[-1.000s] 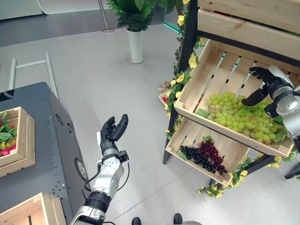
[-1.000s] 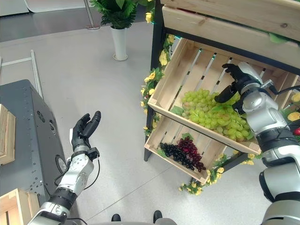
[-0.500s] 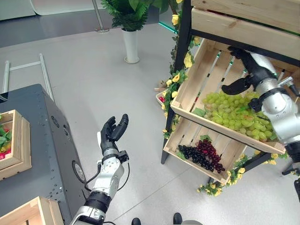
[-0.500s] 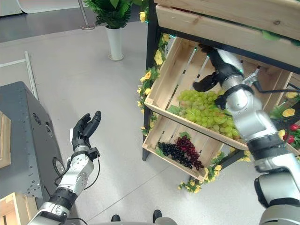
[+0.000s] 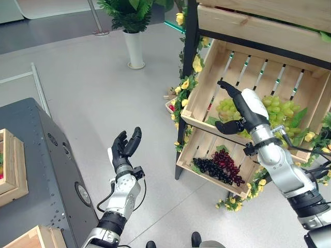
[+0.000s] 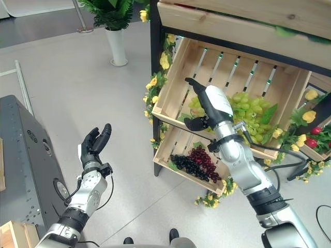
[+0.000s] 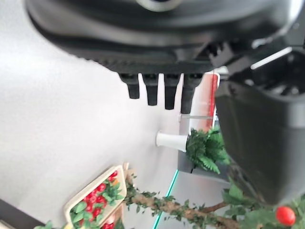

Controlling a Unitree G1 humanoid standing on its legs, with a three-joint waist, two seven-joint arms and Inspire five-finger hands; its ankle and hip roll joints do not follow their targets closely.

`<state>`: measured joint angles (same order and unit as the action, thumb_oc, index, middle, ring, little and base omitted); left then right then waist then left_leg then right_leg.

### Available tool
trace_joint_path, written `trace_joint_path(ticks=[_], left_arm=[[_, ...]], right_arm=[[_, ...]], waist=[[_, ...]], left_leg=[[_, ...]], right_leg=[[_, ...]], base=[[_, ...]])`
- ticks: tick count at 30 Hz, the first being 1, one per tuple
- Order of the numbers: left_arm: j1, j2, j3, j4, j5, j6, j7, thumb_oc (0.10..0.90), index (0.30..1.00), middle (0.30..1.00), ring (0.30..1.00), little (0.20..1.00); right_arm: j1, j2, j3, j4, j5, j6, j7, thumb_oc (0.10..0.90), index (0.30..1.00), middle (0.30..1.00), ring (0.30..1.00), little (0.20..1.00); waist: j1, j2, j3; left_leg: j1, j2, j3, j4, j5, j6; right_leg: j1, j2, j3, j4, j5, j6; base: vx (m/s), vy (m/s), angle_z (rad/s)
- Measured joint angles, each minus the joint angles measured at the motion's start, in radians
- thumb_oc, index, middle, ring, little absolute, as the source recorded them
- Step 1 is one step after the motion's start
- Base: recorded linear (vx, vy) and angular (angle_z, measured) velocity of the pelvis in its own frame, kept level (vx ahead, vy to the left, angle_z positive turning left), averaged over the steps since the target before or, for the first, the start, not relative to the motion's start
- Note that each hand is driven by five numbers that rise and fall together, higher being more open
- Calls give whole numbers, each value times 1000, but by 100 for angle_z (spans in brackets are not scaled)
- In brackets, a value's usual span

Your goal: Pick up the fruits from the basket on one side to the basket on the other side

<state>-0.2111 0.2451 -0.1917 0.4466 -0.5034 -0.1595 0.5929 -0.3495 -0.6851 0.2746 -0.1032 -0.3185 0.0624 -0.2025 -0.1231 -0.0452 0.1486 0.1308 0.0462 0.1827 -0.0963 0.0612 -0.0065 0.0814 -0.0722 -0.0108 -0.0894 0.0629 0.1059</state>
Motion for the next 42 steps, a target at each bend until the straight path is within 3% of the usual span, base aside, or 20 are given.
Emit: trace_joint_path(ticks=[7, 13, 21, 32, 42], left_arm=[[39, -34, -2, 0, 1, -12, 16, 800, 900, 900, 900, 900], [57, -39, -45, 0, 39, -84, 25, 800, 900, 900, 900, 900], [98, -36, -128, 42, 150, -160, 46, 800, 900, 900, 900, 900], [211, -37, -206, 166, 360, -229, 189, 800, 900, 900, 900, 900], [248, -17, -205, 313, 401, -242, 194, 800, 900, 900, 900, 900]], right_arm=[[106, 16, -37, -108, -120, -144, -141, 800, 900, 900, 900, 900], [198, 74, -27, -128, -151, -306, -176, 800, 900, 900, 900, 900], [246, 87, 129, -94, -240, -471, -193, 800, 900, 900, 900, 900], [277, 100, 290, 204, -351, -546, -314, 800, 900, 900, 900, 900], [289, 136, 407, 432, -343, -563, -329, 800, 900, 900, 900, 900]], waist=[[-23, 26, 0], [-25, 30, 0], [-13, 32, -2], [59, 25, -7], [131, -18, -34]], left_leg=[[4, 1, 14, 0, -3, -1], [5, 3, 20, 0, -3, -1], [1, 4, 19, 0, -3, -1], [-11, 4, -18, 0, -2, -2], [-42, 1, -91, 0, 10, -9]], right_leg=[[-3, 1, 10, 0, 0, 1], [-6, 2, 13, 0, 1, 2], [-8, 2, 19, 0, 1, 2], [-2, -1, -28, 0, -4, -1], [3, -1, -98, 0, -17, -7]], base=[[1, 3, -6], [1, -1, -2], [-6, -44, 0], [4, -55, 10], [-15, -8, 20]])
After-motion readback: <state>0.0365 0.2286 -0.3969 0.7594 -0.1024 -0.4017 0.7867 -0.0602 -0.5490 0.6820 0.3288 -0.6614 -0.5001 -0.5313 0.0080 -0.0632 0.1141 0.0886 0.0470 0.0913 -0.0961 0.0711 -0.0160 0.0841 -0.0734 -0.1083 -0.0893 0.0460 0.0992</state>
